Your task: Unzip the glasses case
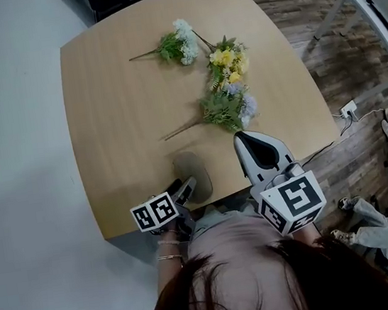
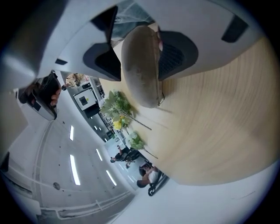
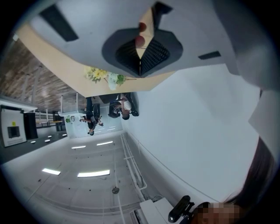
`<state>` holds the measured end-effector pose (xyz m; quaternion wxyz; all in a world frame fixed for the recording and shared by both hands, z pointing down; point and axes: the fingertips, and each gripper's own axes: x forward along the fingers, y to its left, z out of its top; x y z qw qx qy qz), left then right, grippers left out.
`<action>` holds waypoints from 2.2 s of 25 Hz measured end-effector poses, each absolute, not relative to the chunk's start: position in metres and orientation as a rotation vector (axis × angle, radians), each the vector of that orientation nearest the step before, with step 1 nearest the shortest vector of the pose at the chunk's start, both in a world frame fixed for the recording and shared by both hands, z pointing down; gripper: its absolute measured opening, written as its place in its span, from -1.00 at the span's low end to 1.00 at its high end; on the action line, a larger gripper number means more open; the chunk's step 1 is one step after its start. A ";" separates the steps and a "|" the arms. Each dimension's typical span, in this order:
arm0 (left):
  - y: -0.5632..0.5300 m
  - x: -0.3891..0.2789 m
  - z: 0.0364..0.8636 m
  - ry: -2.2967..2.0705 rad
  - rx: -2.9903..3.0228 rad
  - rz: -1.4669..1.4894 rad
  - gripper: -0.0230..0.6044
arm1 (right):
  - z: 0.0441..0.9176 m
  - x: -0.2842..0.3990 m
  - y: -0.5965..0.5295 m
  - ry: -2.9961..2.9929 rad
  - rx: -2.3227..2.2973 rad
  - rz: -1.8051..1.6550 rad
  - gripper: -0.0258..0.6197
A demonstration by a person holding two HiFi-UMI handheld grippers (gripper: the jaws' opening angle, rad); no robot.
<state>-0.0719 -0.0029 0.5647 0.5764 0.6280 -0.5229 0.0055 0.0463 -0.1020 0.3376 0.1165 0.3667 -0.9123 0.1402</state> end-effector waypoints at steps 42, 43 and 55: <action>-0.036 0.007 0.594 -0.980 1.435 0.404 0.02 | 0.358 0.061 -0.186 -2.705 0.960 0.509 -0.88; -0.035 0.008 0.594 -0.977 1.436 0.426 0.02 | 0.358 0.060 -0.187 -2.711 0.946 0.516 -0.88; -0.025 -0.029 0.549 -0.987 1.584 0.734 0.02 | 0.358 0.029 -0.170 -2.757 0.813 0.490 -0.88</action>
